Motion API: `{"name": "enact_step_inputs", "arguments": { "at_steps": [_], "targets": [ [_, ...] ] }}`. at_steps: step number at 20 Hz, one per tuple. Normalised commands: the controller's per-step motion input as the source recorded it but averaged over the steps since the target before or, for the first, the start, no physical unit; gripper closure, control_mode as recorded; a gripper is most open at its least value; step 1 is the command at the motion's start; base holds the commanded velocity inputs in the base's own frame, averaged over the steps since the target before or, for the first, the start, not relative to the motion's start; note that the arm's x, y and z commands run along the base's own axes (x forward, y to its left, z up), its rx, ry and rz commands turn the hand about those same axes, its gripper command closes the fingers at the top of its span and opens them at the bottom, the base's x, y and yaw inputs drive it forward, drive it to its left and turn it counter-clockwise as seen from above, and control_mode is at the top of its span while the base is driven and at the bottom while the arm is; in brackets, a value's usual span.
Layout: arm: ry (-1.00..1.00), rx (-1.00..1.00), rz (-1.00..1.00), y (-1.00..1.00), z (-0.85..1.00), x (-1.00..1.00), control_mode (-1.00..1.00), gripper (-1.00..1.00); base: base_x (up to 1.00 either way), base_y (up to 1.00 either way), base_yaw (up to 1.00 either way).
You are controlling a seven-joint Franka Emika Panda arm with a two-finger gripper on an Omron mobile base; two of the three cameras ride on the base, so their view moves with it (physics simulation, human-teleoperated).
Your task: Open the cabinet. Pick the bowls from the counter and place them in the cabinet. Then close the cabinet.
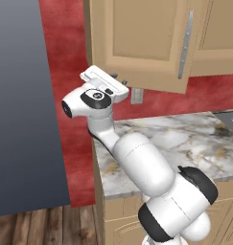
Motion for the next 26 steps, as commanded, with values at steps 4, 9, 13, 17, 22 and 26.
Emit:
{"name": "enact_step_inputs", "arguments": {
  "at_steps": [4, 9, 13, 17, 22, 26],
  "targets": [
    [-0.05, 0.00, 0.05, -0.09, 0.17, 0.51, -1.00, -1.00, 0.00, 0.00, 0.00],
    [-0.05, 0.00, 0.05, -0.14, 0.15, 0.47, -1.00, -1.00, 0.00, 0.00, 0.00],
    [-0.03, 0.00, 0.04, -0.15, 0.14, 0.43, -1.00, -1.00, 0.00, 0.00, 0.00],
    [-0.02, 0.00, 0.04, -0.18, 0.15, 0.44, -1.00, -1.00, 0.00, 0.00, 0.00],
    [-0.01, 0.00, 0.02, -0.18, 0.16, 0.42, -1.00, -1.00, 0.00, 0.00, 0.00],
    [0.00, 0.00, 0.01, -0.15, 0.15, 0.45, -1.00, -1.00, 0.00, 0.00, 0.00]
  ]
}}
